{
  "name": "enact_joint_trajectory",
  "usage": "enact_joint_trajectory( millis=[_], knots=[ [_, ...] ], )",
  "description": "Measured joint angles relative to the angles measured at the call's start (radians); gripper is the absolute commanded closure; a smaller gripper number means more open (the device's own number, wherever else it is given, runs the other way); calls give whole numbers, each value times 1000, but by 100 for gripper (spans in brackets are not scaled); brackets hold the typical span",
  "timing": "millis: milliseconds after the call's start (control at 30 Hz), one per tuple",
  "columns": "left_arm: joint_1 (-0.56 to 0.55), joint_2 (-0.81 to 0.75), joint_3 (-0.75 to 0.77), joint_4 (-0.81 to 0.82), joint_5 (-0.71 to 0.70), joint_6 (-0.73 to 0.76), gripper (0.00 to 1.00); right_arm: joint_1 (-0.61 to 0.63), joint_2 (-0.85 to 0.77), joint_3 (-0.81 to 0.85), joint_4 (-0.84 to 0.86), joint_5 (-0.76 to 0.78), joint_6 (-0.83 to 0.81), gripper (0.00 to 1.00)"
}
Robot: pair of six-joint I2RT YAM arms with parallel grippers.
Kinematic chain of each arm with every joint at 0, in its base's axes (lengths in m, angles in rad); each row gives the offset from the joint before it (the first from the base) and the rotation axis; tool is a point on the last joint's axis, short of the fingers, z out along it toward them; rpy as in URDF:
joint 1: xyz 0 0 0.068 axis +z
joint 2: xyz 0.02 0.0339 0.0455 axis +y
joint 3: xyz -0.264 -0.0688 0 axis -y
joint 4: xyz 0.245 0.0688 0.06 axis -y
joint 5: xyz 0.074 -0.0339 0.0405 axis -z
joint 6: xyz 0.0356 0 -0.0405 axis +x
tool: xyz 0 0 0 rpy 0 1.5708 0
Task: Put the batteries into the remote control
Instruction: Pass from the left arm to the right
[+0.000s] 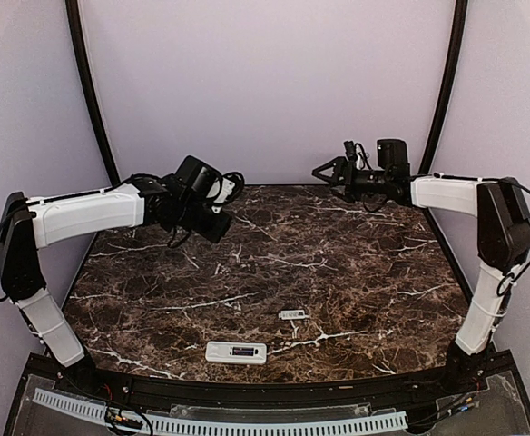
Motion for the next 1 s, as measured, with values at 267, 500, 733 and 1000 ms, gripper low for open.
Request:
enact_joint_trajectory(
  millis=[267, 500, 733, 1000],
  knots=[
    [11, 31, 10, 3, 29, 14, 100, 48, 14, 111, -252, -74, -40, 12],
    [47, 34, -12, 6, 52, 11, 100, 64, 114, 127, -375, -93, -60, 15],
    [71, 34, -84, 18, 53, 35, 100, 104, 217, 205, -495, -95, -82, 17],
    [84, 8, -117, 27, 63, 39, 100, 138, 220, 246, -506, -95, -95, 21]
  ],
)
